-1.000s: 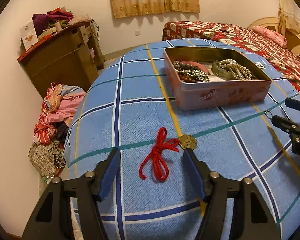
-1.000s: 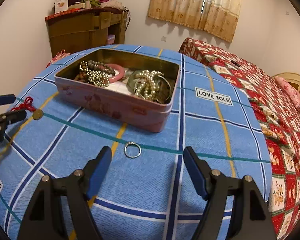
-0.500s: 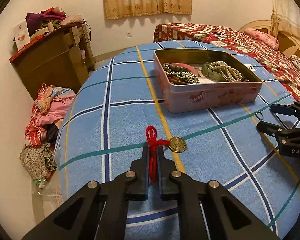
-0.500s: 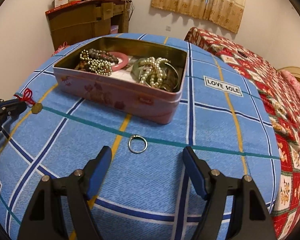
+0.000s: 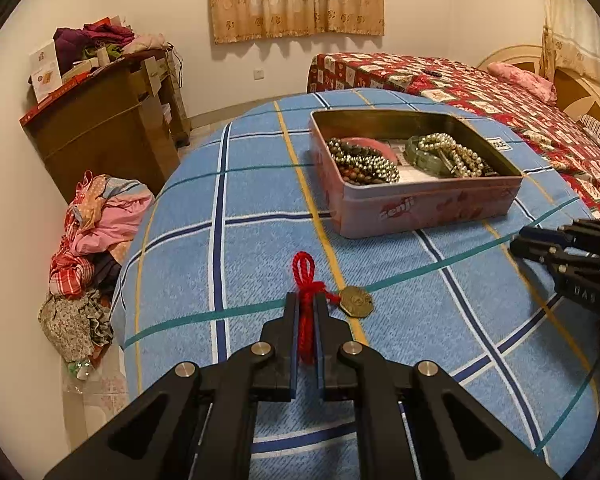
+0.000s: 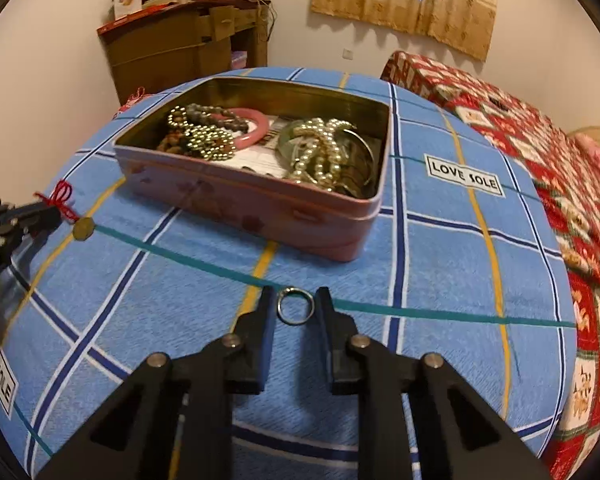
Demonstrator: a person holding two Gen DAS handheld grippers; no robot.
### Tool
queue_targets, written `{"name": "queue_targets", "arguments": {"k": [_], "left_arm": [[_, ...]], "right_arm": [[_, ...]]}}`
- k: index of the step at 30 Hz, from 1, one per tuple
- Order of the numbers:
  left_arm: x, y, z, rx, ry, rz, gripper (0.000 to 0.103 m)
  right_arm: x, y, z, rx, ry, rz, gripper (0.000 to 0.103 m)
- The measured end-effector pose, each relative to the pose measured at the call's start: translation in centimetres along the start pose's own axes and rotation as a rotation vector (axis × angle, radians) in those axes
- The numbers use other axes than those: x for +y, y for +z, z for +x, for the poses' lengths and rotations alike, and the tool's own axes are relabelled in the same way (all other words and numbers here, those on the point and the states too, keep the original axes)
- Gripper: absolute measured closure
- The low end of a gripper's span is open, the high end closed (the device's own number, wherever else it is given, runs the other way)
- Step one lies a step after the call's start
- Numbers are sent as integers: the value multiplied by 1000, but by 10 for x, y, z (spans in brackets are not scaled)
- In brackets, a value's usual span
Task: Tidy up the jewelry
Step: 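Grasp the red string with gold coin with the left tool while the right tool grasps the silver ring, then carry the red string with the left tool while the right tool carries the ring to the tin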
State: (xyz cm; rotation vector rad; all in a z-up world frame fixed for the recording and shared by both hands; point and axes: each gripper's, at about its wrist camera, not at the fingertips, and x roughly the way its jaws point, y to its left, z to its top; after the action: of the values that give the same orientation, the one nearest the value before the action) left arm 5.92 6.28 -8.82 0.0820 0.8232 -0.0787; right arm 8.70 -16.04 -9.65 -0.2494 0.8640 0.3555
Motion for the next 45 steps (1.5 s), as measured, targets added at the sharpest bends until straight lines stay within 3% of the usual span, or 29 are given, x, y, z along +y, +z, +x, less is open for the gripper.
{"name": "queue_targets", "arguments": {"k": [14,45], "left_arm": [[-5,24,-35,-93,-19,2,98],[-30,80,-44,-186,-37,56,98]], "right_arm": [[0,4,-28,-91,3,5,82],[-15,43,-50,-189,-32,-15,82]]}}
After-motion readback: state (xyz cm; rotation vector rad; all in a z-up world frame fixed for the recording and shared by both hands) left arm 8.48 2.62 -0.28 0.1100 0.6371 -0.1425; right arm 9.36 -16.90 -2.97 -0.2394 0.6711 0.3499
